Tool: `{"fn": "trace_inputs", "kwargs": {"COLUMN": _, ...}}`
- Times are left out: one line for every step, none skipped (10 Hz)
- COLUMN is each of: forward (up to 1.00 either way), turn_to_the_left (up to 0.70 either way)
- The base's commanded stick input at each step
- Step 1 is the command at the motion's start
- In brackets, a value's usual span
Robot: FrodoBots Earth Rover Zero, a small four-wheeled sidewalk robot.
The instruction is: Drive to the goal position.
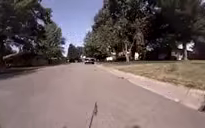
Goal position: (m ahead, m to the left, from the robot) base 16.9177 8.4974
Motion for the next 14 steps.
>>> {"fn": "trace_inputs", "kwargs": {"forward": 0.69, "turn_to_the_left": 0.03}}
{"fn": "trace_inputs", "kwargs": {"forward": 0.69, "turn_to_the_left": 0.03}}
{"fn": "trace_inputs", "kwargs": {"forward": 0.69, "turn_to_the_left": 0.03}}
{"fn": "trace_inputs", "kwargs": {"forward": 0.69, "turn_to_the_left": 0.03}}
{"fn": "trace_inputs", "kwargs": {"forward": 0.69, "turn_to_the_left": 0.03}}
{"fn": "trace_inputs", "kwargs": {"forward": 0.69, "turn_to_the_left": 0.03}}
{"fn": "trace_inputs", "kwargs": {"forward": 0.69, "turn_to_the_left": 0.03}}
{"fn": "trace_inputs", "kwargs": {"forward": 0.69, "turn_to_the_left": 0.08}}
{"fn": "trace_inputs", "kwargs": {"forward": 0.69, "turn_to_the_left": 0.33}}
{"fn": "trace_inputs", "kwargs": {"forward": 0.69, "turn_to_the_left": 0.33}}
{"fn": "trace_inputs", "kwargs": {"forward": 0.69, "turn_to_the_left": 0.33}}
{"fn": "trace_inputs", "kwargs": {"forward": 0.69, "turn_to_the_left": 0.33}}
{"fn": "trace_inputs", "kwargs": {"forward": 0.69, "turn_to_the_left": 0.33}}
{"fn": "trace_inputs", "kwargs": {"forward": 0.69, "turn_to_the_left": 0.33}}
